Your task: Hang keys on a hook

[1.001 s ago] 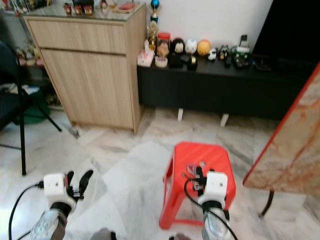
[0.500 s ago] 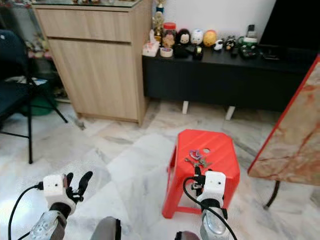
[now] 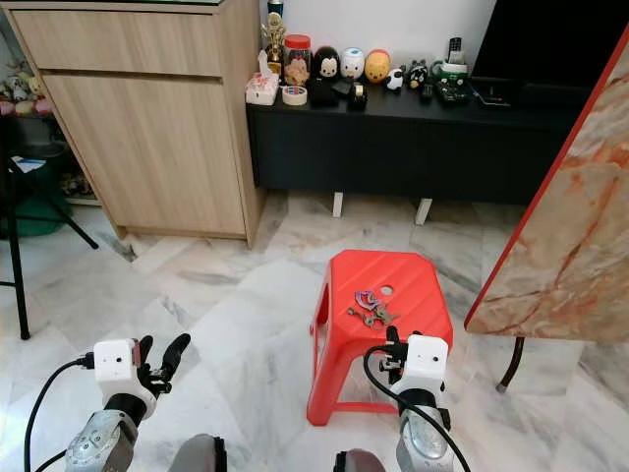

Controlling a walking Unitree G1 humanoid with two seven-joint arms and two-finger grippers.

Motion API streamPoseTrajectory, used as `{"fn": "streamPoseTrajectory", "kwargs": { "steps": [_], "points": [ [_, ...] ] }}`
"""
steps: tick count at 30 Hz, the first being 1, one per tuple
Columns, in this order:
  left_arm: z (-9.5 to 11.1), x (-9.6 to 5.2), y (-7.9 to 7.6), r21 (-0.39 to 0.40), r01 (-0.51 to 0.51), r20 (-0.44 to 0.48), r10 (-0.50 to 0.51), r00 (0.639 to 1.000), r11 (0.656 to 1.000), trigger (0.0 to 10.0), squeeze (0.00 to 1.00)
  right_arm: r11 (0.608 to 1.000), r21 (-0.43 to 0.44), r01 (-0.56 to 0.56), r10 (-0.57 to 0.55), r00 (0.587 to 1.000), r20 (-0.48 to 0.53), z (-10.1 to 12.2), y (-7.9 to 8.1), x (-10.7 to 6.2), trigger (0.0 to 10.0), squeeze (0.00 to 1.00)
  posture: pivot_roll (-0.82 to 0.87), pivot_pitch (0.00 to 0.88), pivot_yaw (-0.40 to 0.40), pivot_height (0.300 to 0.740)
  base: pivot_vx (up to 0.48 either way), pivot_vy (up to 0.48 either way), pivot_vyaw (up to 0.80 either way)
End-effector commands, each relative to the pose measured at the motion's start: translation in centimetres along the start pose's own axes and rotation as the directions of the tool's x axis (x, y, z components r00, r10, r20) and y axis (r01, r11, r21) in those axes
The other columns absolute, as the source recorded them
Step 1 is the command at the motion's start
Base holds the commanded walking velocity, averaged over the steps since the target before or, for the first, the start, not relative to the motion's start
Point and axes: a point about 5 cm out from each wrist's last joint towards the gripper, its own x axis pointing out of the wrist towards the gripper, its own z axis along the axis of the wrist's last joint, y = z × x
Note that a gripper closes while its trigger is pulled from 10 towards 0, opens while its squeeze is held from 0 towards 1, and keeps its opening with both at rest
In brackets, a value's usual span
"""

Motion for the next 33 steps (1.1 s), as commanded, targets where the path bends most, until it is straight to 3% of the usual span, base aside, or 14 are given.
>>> {"fn": "streamPoseTrajectory", "kwargs": {
  "steps": [1, 33],
  "points": [
    [0.52, 0.29, -0.15, -0.006, 0.006, 0.018, -0.006, 1.0, 1.0, 10.0, 0.0, 1.0, -0.004, 0.001, -0.001, 1.0, 0.004, 0.24, -0.02, 0.24, 10.0, 0.0, 0.0, 0.0, -0.065, 0.635, 0.274, 0.0, 0.0],
    [0.92, 0.5, -0.1, 0.001, 0.007, 0.024, -0.007, 1.0, 1.0, 10.0, 0.0, 1.0, 0.0, 0.027, -0.027, 0.999, -0.028, -0.1, 0.09, 0.61, 10.0, 0.0, 0.0, 0.009, -0.065, 0.635, 0.327, 0.0, 0.0]
  ]
}}
